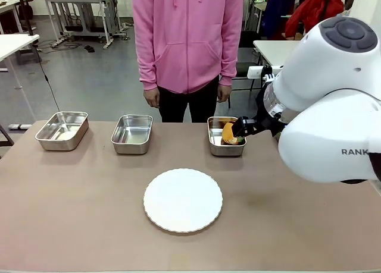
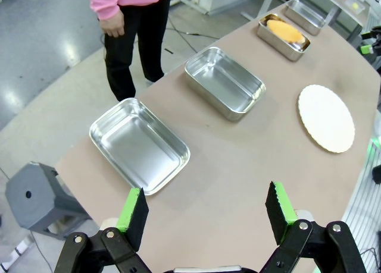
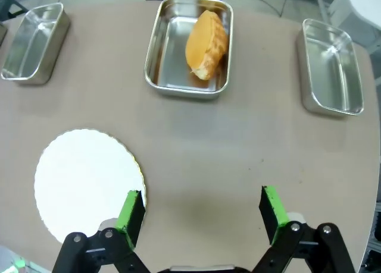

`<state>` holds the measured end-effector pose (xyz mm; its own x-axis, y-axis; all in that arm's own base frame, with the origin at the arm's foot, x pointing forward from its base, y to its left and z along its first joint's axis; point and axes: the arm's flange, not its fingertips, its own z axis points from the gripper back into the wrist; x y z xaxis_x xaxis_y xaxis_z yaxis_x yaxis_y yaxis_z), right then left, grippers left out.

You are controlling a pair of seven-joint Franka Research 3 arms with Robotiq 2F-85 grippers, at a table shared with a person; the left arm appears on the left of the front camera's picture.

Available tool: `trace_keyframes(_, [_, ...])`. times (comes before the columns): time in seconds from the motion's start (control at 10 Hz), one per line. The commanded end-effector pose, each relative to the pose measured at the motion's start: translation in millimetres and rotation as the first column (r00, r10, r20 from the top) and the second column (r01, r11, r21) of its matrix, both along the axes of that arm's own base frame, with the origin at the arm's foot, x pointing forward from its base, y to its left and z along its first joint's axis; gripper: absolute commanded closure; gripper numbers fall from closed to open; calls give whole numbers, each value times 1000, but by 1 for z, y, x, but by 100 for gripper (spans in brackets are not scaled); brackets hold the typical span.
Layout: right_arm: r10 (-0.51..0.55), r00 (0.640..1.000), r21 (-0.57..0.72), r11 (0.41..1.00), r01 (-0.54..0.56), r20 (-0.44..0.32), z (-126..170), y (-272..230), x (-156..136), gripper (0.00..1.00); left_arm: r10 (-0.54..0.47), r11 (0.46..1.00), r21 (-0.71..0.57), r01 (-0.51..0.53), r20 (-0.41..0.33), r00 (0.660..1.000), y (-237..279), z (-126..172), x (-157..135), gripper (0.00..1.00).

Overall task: Place the bread in the container.
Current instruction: Place the Butter Roll into the Airtight Container indicated by the human.

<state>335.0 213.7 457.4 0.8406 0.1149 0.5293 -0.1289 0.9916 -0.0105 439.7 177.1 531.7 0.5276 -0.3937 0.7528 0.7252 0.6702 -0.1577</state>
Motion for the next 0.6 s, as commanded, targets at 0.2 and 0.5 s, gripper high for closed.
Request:
trace_keyframes(0.2, [-16, 1000, -12, 1000, 17, 11, 0, 1, -1, 0, -5, 1000, -8, 5, 9, 1000, -2, 1, -1, 0])
trace_keyframes(0.5, [-16, 1000, -12, 1000, 17, 11, 0, 1, -1, 0, -5, 1000, -8, 5, 9, 1000, -2, 1, -1, 0])
